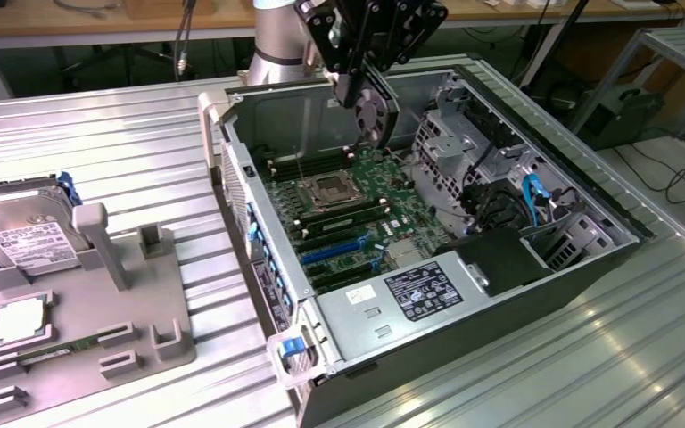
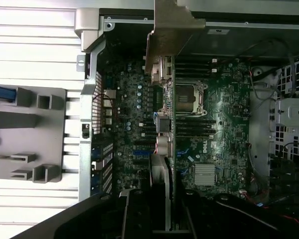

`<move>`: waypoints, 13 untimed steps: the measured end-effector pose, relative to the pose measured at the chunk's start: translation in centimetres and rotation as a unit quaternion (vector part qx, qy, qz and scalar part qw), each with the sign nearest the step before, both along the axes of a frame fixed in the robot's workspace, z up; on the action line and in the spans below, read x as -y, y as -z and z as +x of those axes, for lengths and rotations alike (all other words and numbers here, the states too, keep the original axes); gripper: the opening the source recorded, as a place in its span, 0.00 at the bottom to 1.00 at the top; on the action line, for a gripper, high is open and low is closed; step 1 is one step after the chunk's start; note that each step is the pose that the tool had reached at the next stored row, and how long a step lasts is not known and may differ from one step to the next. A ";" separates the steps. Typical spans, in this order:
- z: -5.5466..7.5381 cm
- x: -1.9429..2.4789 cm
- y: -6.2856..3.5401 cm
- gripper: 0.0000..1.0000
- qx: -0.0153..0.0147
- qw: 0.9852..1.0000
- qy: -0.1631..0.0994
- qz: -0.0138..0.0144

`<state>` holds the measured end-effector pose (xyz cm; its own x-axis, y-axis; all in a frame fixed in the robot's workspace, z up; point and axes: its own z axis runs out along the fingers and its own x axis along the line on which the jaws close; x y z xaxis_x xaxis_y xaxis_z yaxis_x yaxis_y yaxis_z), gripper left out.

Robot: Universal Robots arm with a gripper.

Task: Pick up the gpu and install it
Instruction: 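Pick up the gpu and move the gpu toward the slot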

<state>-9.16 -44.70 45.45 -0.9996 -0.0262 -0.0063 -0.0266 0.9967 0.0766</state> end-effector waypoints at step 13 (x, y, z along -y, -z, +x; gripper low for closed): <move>1.1 0.00 0.05 0.28 0.000 1.000 0.000 0.000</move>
